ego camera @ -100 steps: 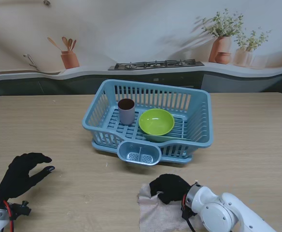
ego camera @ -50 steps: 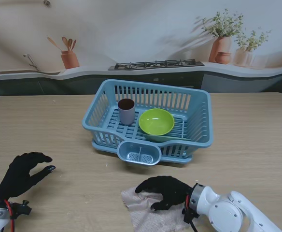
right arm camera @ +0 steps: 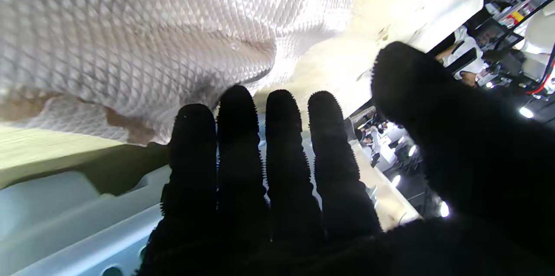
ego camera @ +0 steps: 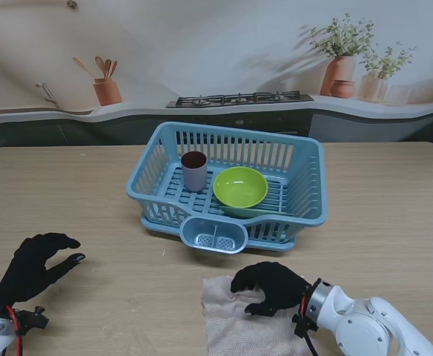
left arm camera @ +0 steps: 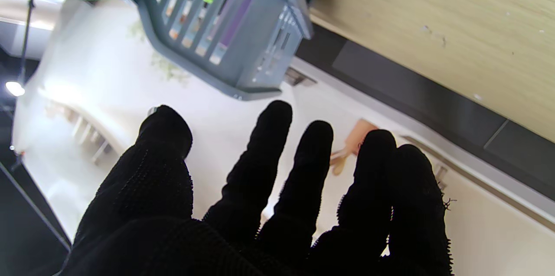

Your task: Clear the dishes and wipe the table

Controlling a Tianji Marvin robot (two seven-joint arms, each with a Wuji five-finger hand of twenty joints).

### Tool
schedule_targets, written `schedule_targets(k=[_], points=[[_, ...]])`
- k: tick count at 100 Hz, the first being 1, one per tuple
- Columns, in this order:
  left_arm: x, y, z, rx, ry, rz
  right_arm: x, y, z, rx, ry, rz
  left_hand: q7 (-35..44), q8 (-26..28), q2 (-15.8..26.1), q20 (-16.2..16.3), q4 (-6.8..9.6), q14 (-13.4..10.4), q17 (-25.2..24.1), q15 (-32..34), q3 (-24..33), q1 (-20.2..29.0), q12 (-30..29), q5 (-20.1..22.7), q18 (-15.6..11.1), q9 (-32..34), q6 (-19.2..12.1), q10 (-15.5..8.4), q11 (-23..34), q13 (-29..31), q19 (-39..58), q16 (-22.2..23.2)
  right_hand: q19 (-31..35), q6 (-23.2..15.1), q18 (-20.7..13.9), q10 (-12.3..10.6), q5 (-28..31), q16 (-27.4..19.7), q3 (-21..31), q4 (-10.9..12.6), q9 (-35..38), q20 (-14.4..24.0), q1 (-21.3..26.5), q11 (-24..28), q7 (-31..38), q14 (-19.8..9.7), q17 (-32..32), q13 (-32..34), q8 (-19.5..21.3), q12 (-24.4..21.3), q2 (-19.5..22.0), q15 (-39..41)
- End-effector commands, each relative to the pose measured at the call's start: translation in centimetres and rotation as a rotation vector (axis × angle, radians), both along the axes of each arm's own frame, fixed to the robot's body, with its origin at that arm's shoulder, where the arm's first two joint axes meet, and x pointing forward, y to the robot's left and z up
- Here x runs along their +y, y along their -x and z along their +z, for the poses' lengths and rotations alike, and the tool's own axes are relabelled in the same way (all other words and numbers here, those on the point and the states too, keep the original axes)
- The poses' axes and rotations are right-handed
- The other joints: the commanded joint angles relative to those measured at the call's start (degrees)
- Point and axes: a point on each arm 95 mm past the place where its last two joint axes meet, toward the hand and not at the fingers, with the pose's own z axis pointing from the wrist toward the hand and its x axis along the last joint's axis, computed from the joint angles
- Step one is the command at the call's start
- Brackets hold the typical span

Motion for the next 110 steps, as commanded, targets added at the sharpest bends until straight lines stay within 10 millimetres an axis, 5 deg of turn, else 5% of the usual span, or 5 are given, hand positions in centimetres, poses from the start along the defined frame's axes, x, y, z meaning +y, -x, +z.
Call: schedule_targets(k=[1, 32, 88, 99, 110], points=[[-0.2, 0.0, 0.0, 0.008, -0.001, -0.008, -0.5, 0.5, -0.6, 0.025, 0.015, 0.003, -0.8, 0.0, 2.9, -0.7, 1.70, 1.8, -0.8, -0.2, -1.6, 2.0, -1.4, 1.4, -0.9, -0.9, 0.4, 1.5, -0.4, -1.3, -0.8, -0.3, 3.2, 0.5, 0.5, 0.5, 1.5, 1.8, 1.5, -0.3, 1.2, 1.3, 0.3, 3.0, 2.5, 1.4, 1.2, 0.9, 1.5, 1.3, -2.8, 4.1], [-0.2, -0.2, 0.1, 0.015, -0.012, -0.014, -3.2, 0.2, -0.5, -0.026, 0.046, -0.048, -0.7, 0.0, 2.9, -0.7, 1.70, 1.8, -0.8, -0.1, -1.7, 1.9, -1.4, 1.5, -0.9, -0.8, 0.3, 1.4, -0.4, -1.1, -0.8, -0.3, 6.9, 1.2, 0.1, 1.1, -0.9, 4.8, 1.2, -0.7, -0.5, 3.0, -1.2, 10.0, 9.3, 1.5, 1.0, -0.4, 5.1, 3.7, -3.7, 10.9], [-0.4, -0.5, 0.1, 0.023, -0.008, -0.020, -5.5, 0.4, 0.7, -0.092, 0.044, -0.072, -0.7, 0.0, 2.9, -0.7, 1.71, 1.7, -0.8, -0.1, -1.6, 2.0, -1.3, 1.5, -0.9, -0.8, 0.3, 1.4, -0.4, -1.1, -0.8, -0.3, -2.5, 0.4, 3.8, -0.2, -4.6, -2.9, 1.0, -1.9, -5.6, 0.8, -7.0, -1.8, 0.4, -0.6, -5.8, -4.7, 0.6, -0.9, -3.6, -6.6], [-0.4, -0.5, 0.2, 0.025, -0.008, -0.022, -6.1, 0.4, 0.8, -0.101, 0.051, -0.085, -0.7, 0.1, 2.9, -0.7, 1.72, 1.8, -0.8, -0.2, -1.6, 2.0, -1.4, 1.5, -0.9, -0.8, 0.2, 1.4, -0.4, -1.1, -0.8, -0.3, -2.3, 1.0, 3.5, 0.4, -4.2, -1.6, 0.8, -1.9, -5.5, 1.2, -7.2, -0.2, 1.0, 0.0, -5.9, -4.6, 0.9, -0.1, -3.4, -3.9], [-0.4, -0.6, 0.2, 0.029, -0.010, -0.023, -6.4, 0.5, 0.9, -0.105, 0.041, -0.114, -0.7, 0.1, 2.9, -0.7, 1.71, 1.7, -0.8, -0.2, -1.6, 2.0, -1.4, 1.5, -0.9, -0.8, 0.3, 1.4, -0.4, -1.2, -0.8, -0.3, 2.4, 1.2, 0.8, 1.0, -5.5, 4.1, 0.5, -1.8, -7.1, 4.6, -6.8, 8.0, 5.5, 1.5, -5.3, -6.9, 3.6, 3.2, -3.2, 7.8]])
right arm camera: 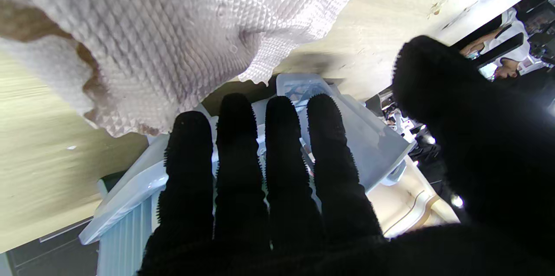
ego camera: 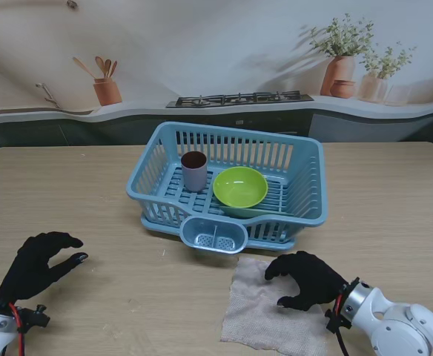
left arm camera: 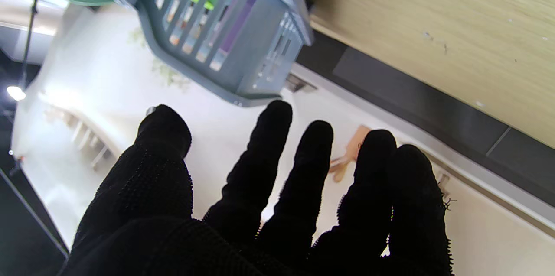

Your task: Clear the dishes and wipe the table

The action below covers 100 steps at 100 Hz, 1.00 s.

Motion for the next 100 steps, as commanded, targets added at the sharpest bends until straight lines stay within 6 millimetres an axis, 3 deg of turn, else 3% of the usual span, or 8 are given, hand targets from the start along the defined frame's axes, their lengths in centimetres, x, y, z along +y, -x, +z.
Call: schedule_targets(k=[1, 11, 25, 37, 58, 67, 87, 100], points=[[-0.24, -0.14, 0.12, 0.009, -0.005, -0.010, 0.02, 0.31, -0.04, 0.005, -0.003, -0.007, -0.7, 0.1, 2.9, -0.7, 1.71, 1.7, -0.7, -0.1, -1.0, 2.0, -1.4, 1.5, -0.9, -0.8, 0.3, 1.4, -0.4, -1.2, -0.8, -0.3, 3.1, 0.4, -2.4, 0.3, -3.0, 2.7, 0.0, -1.8, -2.8, 2.2, -2.5, 4.0, 2.0, 0.9, -0.3, -2.6, 1.6, 1.8, -1.1, 5.7], [-0.24, -0.19, 0.11, 0.012, -0.006, -0.012, -0.08, 0.31, -0.02, 0.020, -0.017, -0.005, -0.8, 0.0, 2.8, -0.7, 1.71, 1.7, -0.7, -0.1, -1.0, 1.9, -1.4, 1.4, -0.9, -0.8, 0.3, 1.4, -0.4, -1.1, -0.8, -0.3, -2.9, -1.1, -3.5, -0.9, -6.0, -0.1, 0.4, -1.9, -5.9, -0.5, -2.5, 0.3, -0.3, -1.3, -2.8, -5.2, 0.3, -0.1, -1.9, -0.3], [-0.26, -0.27, 0.10, 0.015, -0.008, -0.013, 0.16, 0.38, 0.00, 0.028, -0.042, -0.011, -0.7, 0.1, 2.8, -0.7, 1.71, 1.8, -0.7, -0.1, -0.9, 1.9, -1.4, 1.5, -0.9, -0.8, 0.2, 1.4, -0.4, -1.1, -0.8, -0.3, -12.7, -3.1, 0.7, -3.1, -6.4, -6.1, 0.6, -1.8, -6.6, -7.0, -2.0, -6.2, -2.1, -3.3, -4.6, -5.5, -1.1, -2.6, -2.2, -12.9], [-0.29, -0.34, 0.10, 0.018, -0.007, -0.013, 0.11, 0.48, 0.21, 0.018, -0.044, -0.013, -0.7, 0.1, 2.8, -0.7, 1.71, 1.8, -0.7, -0.1, -0.9, 2.0, -1.4, 1.5, -0.9, -0.8, 0.2, 1.4, -0.4, -1.1, -0.8, -0.3, -10.1, -4.1, 7.0, -3.5, -6.0, -6.7, -0.1, -1.9, -5.1, -6.5, -2.5, -8.0, -3.0, -3.5, -0.7, -1.8, -1.6, -3.2, -1.4, -13.8], [-0.33, -0.41, 0.12, 0.017, -0.006, -0.012, -0.40, 0.29, 0.53, -0.025, -0.037, -0.024, -0.7, 0.1, 2.8, -0.7, 1.69, 1.8, -0.7, -0.1, -0.9, 1.9, -1.3, 1.5, -0.9, -0.7, 0.2, 1.4, -0.4, -1.1, -0.8, -0.3, 8.3, -0.3, -7.4, 0.2, -6.2, 4.6, -0.4, -1.9, -7.1, 6.3, -3.7, 0.7, -1.8, -1.0, 1.1, -5.2, -1.1, 0.4, -0.6, 9.4], [-0.34, -0.43, 0.16, 0.017, -0.006, -0.014, -0.48, 0.31, 0.56, -0.026, -0.045, -0.041, -0.7, 0.1, 2.8, -0.7, 1.69, 1.8, -0.7, -0.1, -0.8, 1.9, -1.3, 1.5, -0.9, -0.8, 0.3, 1.4, -0.4, -1.1, -0.8, -0.3, 13.6, 0.1, -10.1, 0.4, -6.8, 7.4, -0.6, -2.0, -7.6, 9.8, -4.4, 3.5, -1.2, -1.1, 1.6, -5.9, -0.9, 1.3, 0.0, 15.3], [-0.68, -0.53, 0.34, 0.031, -0.012, -0.024, -0.40, 0.31, 0.15, 0.018, -0.066, -0.082, -0.7, 0.1, 2.8, -0.7, 1.70, 1.7, -0.6, -0.1, -0.8, 2.0, -1.3, 1.5, -0.8, -0.7, 0.2, 1.4, -0.4, -1.0, -0.8, -0.3, 12.5, -0.1, -4.0, 0.1, -5.7, 7.0, -1.0, -1.9, -5.9, 10.7, -3.8, 2.9, -1.9, -1.5, 3.5, -2.8, -1.3, 0.8, 0.1, 14.7], [-0.92, -0.74, 0.38, 0.046, -0.016, -0.028, -0.12, 0.46, -0.16, 0.044, -0.082, -0.092, -0.7, 0.1, 2.8, -0.7, 1.70, 1.7, -0.6, -0.1, -0.8, 1.9, -1.3, 1.5, -0.8, -0.7, 0.2, 1.4, -0.4, -1.0, -0.8, -0.3, -2.5, -0.4, 0.3, -0.5, -4.8, 0.6, -0.9, -1.9, -4.8, 2.7, -4.0, -2.1, -2.8, -2.1, 2.3, -1.5, -1.6, -1.1, 0.0, 1.3]])
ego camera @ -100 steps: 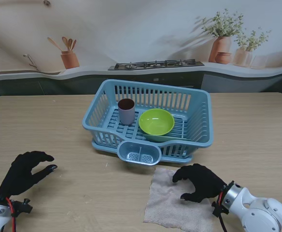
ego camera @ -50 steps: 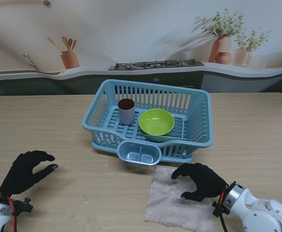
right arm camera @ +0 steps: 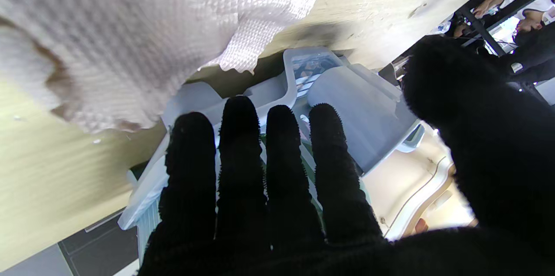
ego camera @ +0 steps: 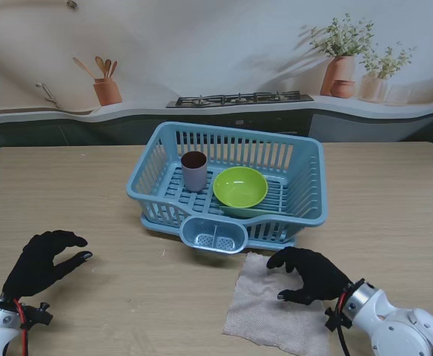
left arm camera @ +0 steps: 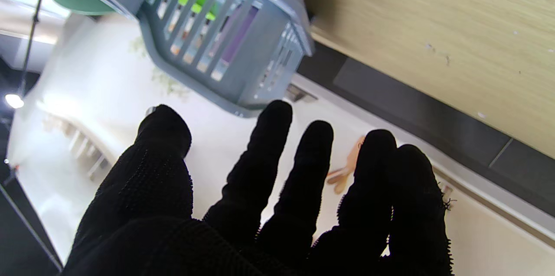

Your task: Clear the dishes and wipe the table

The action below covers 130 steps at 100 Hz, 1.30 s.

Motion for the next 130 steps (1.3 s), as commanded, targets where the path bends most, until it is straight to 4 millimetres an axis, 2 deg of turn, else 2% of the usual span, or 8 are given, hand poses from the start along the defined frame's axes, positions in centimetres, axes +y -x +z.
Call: schedule_targets(k=[1, 15, 24, 36, 42, 59, 87, 130], points=[[-0.4, -0.1, 0.2, 0.012, -0.005, -0.013, 0.4, 0.4, -0.4, 0.014, 0.005, 0.017, -0.7, 0.1, 2.8, -0.7, 1.69, 1.7, -0.6, -0.1, -0.8, 1.9, -1.3, 1.5, -0.8, -0.7, 0.2, 1.4, -0.4, -1.0, -0.8, -0.3, -6.2, -0.1, 1.4, -0.8, -0.1, -3.4, -0.3, -1.9, 0.4, -4.5, -1.9, -2.7, -0.5, -0.6, -0.9, 0.8, -0.3, -1.4, -0.1, -6.4], [-0.5, -0.3, 0.1, 0.020, -0.004, -0.013, 0.6, 0.4, -0.2, 0.016, -0.031, 0.012, -0.7, 0.1, 2.7, -0.7, 1.69, 1.8, -0.6, -0.1, -0.7, 1.9, -1.3, 1.5, -0.8, -0.7, 0.2, 1.4, -0.3, -1.0, -0.8, -0.3, -15.8, 0.2, -0.2, -1.5, 0.0, -10.2, 0.9, -2.1, -0.7, -17.1, -2.6, -8.8, -1.7, -1.0, -1.9, 1.7, -0.8, -3.5, -1.1, -20.7], [-0.5, -0.3, 0.1, 0.022, -0.003, -0.012, 0.9, 0.5, -0.1, 0.020, -0.061, 0.007, -0.7, 0.1, 2.8, -0.7, 1.69, 1.8, -0.6, -0.1, -0.7, 2.0, -1.3, 1.5, -0.8, -0.7, 0.2, 1.4, -0.4, -1.1, -0.8, -0.3, -16.0, -0.1, 0.4, -1.5, 1.5, -11.6, 1.5, -2.1, 1.7, -19.7, -2.5, -9.8, -2.0, -0.7, 3.2, 5.9, -1.0, -3.9, -1.6, -23.1], [-0.5, -0.3, 0.2, 0.022, -0.003, -0.010, 1.3, 0.7, 0.0, 0.013, -0.093, 0.005, -0.7, 0.1, 2.7, -0.7, 1.69, 1.8, -0.6, -0.1, -0.7, 2.0, -1.3, 1.5, -0.8, -0.7, 0.2, 1.4, -0.4, -1.1, -0.8, -0.3, -14.3, -0.1, -1.7, -1.0, 3.2, -11.1, 1.8, -2.1, 3.7, -20.5, -2.2, -9.3, -1.9, 0.5, 7.9, 8.6, -0.9, -3.6, -1.5, -21.9], [-0.6, -0.3, 0.2, 0.022, -0.003, -0.010, 1.2, 0.6, 0.1, -0.012, -0.077, 0.017, -0.7, 0.1, 2.7, -0.7, 1.69, 1.8, -0.6, -0.1, -0.7, 1.9, -1.3, 1.6, -0.8, -0.7, 0.2, 1.4, -0.4, -1.1, -0.8, -0.3, -8.8, 0.0, -2.4, -0.6, 3.0, -8.6, 0.9, -2.1, 3.7, -18.8, -2.7, -7.4, -1.4, 1.2, 8.7, 8.2, -0.6, -2.6, -0.1, -16.8], [-0.5, -0.3, 0.3, 0.023, -0.004, -0.014, 0.2, 0.1, 0.0, -0.035, -0.025, 0.000, -0.7, 0.1, 2.7, -0.7, 1.69, 1.8, -0.6, -0.1, -0.6, 2.0, -1.3, 1.6, -0.8, -0.7, 0.2, 1.4, -0.3, -1.0, -0.8, -0.3, 4.4, 1.4, -3.1, 0.8, 3.8, -1.1, -0.7, -1.8, 3.9, -7.9, -2.1, 0.7, 2.3, 2.9, 4.6, 4.6, 1.1, 0.4, 1.5, -0.9], [-1.6, -0.5, 0.7, 0.077, -0.034, -0.048, -2.5, -1.4, -0.8, -0.086, 0.100, -0.024, -0.8, 0.0, 2.6, -0.7, 1.70, 1.5, -0.6, -0.3, -0.4, 1.9, -1.5, 1.3, -0.8, -0.9, 0.1, 1.2, -0.6, -1.3, -0.8, -0.5, 11.1, 0.7, -4.5, 0.0, 6.4, 2.9, -1.2, -1.6, 7.1, 1.0, -1.2, 8.6, 10.0, 3.1, 4.2, 5.9, 5.4, 3.5, 1.7, 8.2], [-3.6, -0.6, 0.3, 0.182, -0.073, -0.092, -6.5, -3.6, -2.1, -0.164, 0.248, -0.108, -1.3, -0.3, 2.1, -1.2, 1.66, 0.8, -1.4, -1.1, 0.4, 1.5, -1.6, 0.7, -1.7, -2.0, -0.2, 0.7, -1.1, -2.4, -1.6, -0.9, 9.4, 1.2, -3.2, 0.2, 7.1, 2.3, -1.5, -1.5, 7.6, 2.4, -0.8, 8.4, 10.1, 3.2, 3.1, 5.5, 5.9, 3.8, 1.7, 6.9]])
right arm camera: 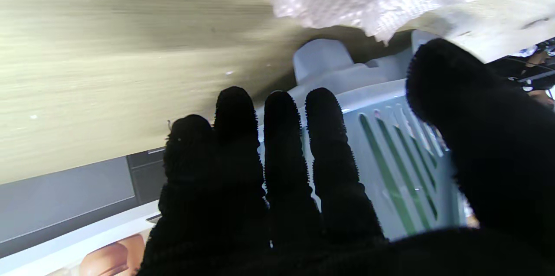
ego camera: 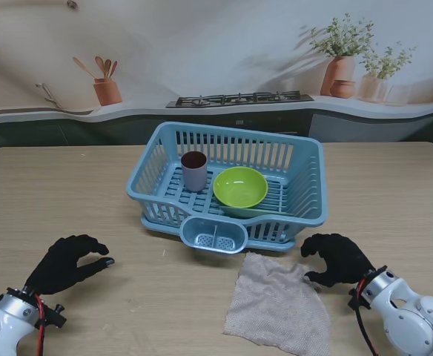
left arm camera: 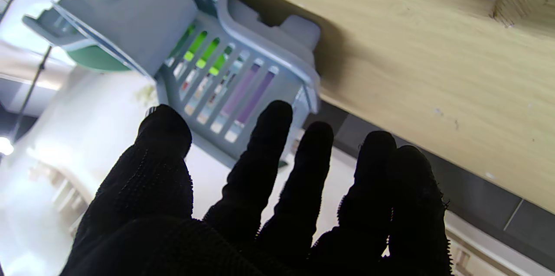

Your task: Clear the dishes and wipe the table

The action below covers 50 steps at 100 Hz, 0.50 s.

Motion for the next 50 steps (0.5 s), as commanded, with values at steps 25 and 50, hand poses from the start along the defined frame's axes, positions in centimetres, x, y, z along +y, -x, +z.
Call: schedule_targets(k=[25, 50], points=[[-1.5, 0.7, 0.4, 0.015, -0.003, -0.034, -2.2, -1.1, -1.4, -0.007, 0.080, -0.071, -1.6, -1.0, 1.2, -1.9, 1.61, 0.0, -1.8, -1.1, 2.2, 0.6, -1.2, -0.3, -2.4, -2.4, -0.4, 0.1, -0.9, -2.6, -2.6, -1.2, -4.9, 1.2, -0.3, -0.1, -0.3, -2.1, -0.8, -1.5, -0.7, -1.5, -0.3, -3.1, -3.1, 1.0, -3.3, -1.9, -1.5, -1.3, 0.3, -5.2], [-2.9, 1.0, 0.4, 0.037, 0.010, -0.051, -3.7, -1.9, -1.7, -0.038, 0.121, -0.112, -2.6, -2.0, -0.9, -3.5, 0.77, -1.2, -3.3, -2.1, 8.6, -2.7, -1.4, -1.9, -3.8, -4.4, -0.7, -0.5, -1.5, -4.2, -4.0, -1.8, -9.7, 1.7, 0.4, 0.0, -1.0, -4.8, -1.3, -1.4, -2.0, -5.1, -0.1, -7.4, -6.7, 0.8, -5.5, -3.4, -3.7, -3.3, 0.8, -11.1]])
